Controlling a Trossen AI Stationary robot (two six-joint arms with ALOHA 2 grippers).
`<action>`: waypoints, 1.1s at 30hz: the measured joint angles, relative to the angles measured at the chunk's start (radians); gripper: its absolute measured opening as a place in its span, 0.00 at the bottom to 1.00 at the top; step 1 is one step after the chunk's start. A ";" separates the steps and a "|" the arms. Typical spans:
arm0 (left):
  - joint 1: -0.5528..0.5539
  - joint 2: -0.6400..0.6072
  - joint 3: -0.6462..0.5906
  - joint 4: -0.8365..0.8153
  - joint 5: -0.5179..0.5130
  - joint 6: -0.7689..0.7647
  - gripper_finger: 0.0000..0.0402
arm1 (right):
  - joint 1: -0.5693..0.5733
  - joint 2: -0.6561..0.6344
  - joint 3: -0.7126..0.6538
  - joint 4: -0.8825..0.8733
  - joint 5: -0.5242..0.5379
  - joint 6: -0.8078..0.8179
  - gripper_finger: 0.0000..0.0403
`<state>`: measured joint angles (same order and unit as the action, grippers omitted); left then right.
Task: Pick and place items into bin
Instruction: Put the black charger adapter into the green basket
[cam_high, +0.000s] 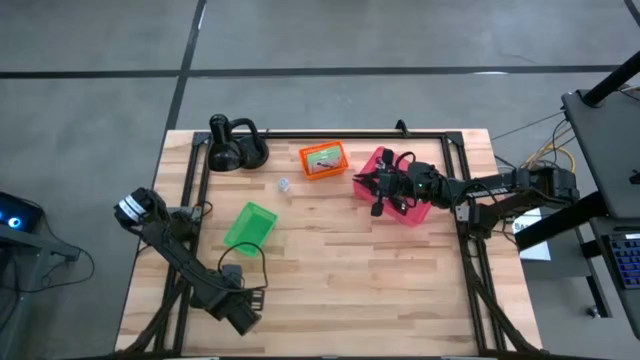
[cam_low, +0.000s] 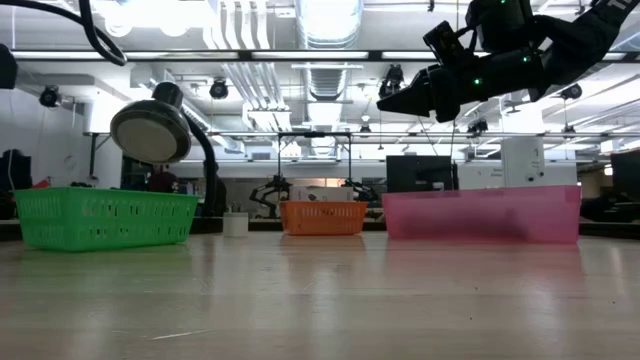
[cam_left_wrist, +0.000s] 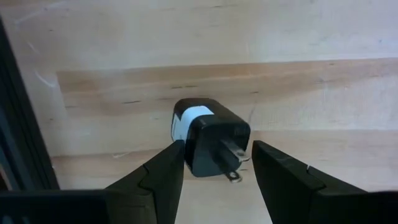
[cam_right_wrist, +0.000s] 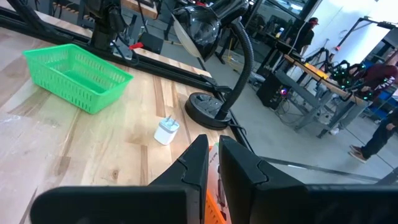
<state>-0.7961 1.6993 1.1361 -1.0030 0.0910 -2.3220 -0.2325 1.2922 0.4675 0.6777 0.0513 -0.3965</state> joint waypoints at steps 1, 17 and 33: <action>0.000 0.000 -0.001 0.001 0.000 0.001 0.43 | 0.000 0.000 0.000 0.000 0.000 0.000 0.07; 0.000 0.000 -0.050 0.042 0.003 0.008 0.43 | 0.000 0.000 0.000 0.000 0.000 0.000 0.07; -0.003 -0.001 -0.064 0.054 -0.023 0.096 0.43 | 0.000 0.000 0.000 0.000 0.000 0.000 0.07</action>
<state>-0.7986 1.6985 1.0725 -0.9493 0.0683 -2.2261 -0.2321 1.2922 0.4674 0.6773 0.0517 -0.3969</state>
